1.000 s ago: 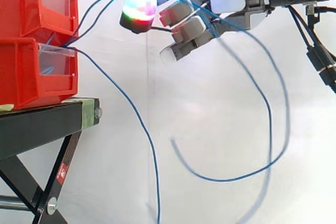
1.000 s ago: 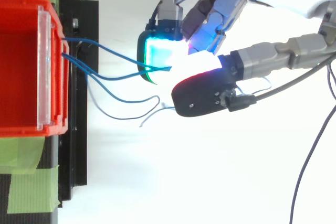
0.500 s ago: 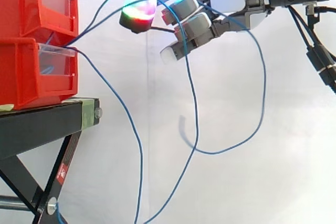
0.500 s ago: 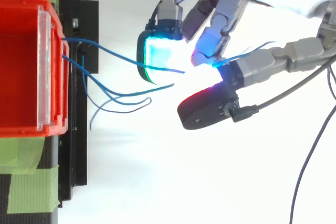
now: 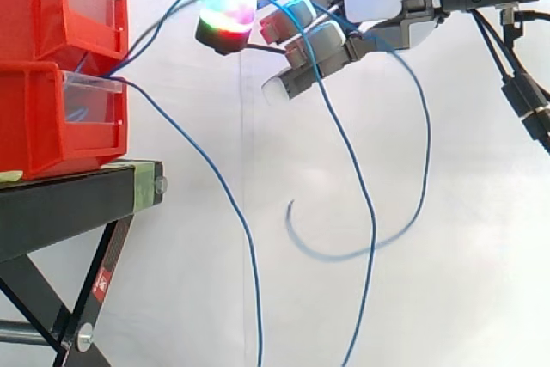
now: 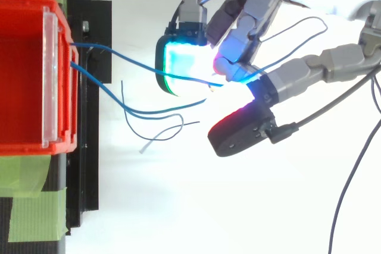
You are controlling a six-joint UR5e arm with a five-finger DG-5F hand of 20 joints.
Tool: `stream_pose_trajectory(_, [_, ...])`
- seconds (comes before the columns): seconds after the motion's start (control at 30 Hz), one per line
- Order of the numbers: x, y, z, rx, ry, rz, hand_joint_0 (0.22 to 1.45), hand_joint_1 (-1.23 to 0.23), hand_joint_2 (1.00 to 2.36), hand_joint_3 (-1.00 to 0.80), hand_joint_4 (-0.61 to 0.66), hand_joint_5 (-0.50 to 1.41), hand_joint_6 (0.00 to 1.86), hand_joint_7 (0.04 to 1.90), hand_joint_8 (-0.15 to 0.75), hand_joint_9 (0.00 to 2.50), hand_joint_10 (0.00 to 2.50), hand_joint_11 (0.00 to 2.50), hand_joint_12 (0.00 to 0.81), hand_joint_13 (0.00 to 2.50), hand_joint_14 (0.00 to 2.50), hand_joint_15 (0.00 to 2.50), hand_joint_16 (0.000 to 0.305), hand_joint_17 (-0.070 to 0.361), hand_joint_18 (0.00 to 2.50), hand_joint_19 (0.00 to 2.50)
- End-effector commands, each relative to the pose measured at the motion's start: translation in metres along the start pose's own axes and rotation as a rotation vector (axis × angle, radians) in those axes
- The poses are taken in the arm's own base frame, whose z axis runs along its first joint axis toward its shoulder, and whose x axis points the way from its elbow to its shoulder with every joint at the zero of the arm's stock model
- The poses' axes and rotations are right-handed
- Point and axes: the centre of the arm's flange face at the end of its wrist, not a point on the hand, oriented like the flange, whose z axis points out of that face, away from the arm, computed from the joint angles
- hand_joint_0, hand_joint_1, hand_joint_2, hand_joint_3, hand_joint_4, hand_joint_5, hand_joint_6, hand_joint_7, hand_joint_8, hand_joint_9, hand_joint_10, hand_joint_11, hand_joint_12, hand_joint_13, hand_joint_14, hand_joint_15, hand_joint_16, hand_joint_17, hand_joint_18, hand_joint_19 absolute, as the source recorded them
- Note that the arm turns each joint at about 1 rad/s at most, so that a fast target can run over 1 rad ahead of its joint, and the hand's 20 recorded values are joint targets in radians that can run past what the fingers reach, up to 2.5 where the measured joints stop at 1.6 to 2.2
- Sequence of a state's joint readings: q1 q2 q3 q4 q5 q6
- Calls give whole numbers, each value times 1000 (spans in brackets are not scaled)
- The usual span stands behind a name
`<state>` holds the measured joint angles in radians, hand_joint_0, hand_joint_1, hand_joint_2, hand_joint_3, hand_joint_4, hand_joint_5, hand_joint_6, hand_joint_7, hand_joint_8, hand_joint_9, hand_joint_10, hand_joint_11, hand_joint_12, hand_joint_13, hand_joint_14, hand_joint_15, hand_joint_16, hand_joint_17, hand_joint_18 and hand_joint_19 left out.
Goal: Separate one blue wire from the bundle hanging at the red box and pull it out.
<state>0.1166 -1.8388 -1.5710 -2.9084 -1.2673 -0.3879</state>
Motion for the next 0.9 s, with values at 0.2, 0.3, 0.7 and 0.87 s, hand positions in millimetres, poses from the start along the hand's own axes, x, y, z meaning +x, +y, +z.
stream_pose_trajectory(0.2, [0,0,1,-4,-2,3,570,-889,1014,-328,221,-224,920,927,339,1208,9,1518,432,1381,12,1440,61,138,762,458])
stream_pose_trajectory(0.3, [0,-1,0,-1,-1,0,526,-832,1010,-390,230,-217,913,919,354,1239,11,1481,444,1393,10,1432,63,142,761,470])
stream_pose_trajectory(0.7, [0,0,0,-2,-1,2,459,-689,1000,-500,252,-204,903,897,389,1285,8,1448,488,1444,6,1394,69,155,801,478])
stream_pose_trajectory(0.87, [0,1,0,-2,-1,1,489,-605,1002,-480,231,-180,893,929,374,1361,11,1471,468,1472,9,1406,65,146,819,481])
